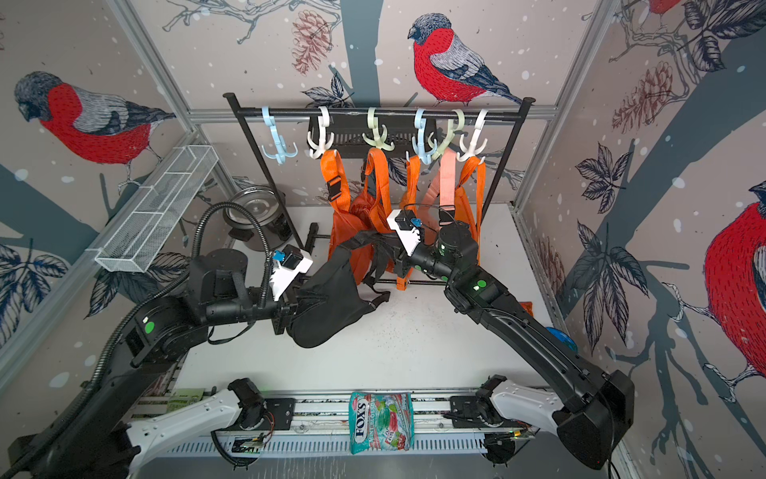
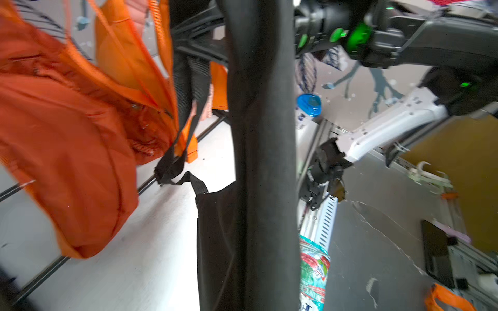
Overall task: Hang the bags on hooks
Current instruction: Hang the bag on the hook.
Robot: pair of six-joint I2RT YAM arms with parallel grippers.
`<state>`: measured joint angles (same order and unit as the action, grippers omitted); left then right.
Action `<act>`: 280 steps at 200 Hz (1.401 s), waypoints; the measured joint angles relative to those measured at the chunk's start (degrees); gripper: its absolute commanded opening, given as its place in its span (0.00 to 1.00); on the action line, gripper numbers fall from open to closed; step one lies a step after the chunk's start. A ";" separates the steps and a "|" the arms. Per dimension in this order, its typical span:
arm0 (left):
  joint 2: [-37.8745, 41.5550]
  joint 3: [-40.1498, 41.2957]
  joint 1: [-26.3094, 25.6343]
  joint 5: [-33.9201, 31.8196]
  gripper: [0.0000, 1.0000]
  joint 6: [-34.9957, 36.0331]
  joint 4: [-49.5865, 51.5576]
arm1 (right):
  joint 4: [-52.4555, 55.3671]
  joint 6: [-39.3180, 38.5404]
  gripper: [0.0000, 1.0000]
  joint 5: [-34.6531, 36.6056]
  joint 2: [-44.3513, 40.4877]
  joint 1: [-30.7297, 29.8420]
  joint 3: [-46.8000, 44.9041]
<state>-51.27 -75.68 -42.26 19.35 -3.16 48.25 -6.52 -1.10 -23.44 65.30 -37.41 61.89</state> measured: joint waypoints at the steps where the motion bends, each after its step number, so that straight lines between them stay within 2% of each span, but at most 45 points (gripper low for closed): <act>1: 0.00 0.00 0.04 -0.35 0.00 -0.02 0.00 | 0.00 0.02 0.06 0.07 0.02 0.00 0.07; 22: -0.22 0.13 2.97 -7.69 0.00 -1.42 0.02 | -0.02 0.92 0.06 2.47 0.96 -0.48 2.73; 51: -0.74 0.11 11.50 -10.40 0.00 -2.49 0.00 | 0.20 0.90 0.06 8.15 3.72 -2.23 7.69; 117: -3.43 -1.51 27.30 -4.87 0.00 -2.47 -1.33 | 1.77 -2.01 0.07 14.51 13.94 -7.34 21.24; 163: -6.03 -3.39 33.44 -2.80 0.00 -4.50 -4.79 | 4.81 -5.07 0.06 14.84 25.81 -10.71 35.91; 239: -10.58 -6.82 35.50 1.22 0.00 -8.94 -10.73 | 16.52 -4.63 0.04 15.96 50.36 -12.85 68.46; 280: -11.52 -8.20 40.39 4.90 0.00 -11.69 -13.18 | 17.53 -3.26 0.04 16.68 55.19 -12.37 73.99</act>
<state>-62.78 -83.88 -1.87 24.25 -14.85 35.07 11.00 -4.36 -6.76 120.49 -49.78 135.87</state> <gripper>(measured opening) 0.080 0.058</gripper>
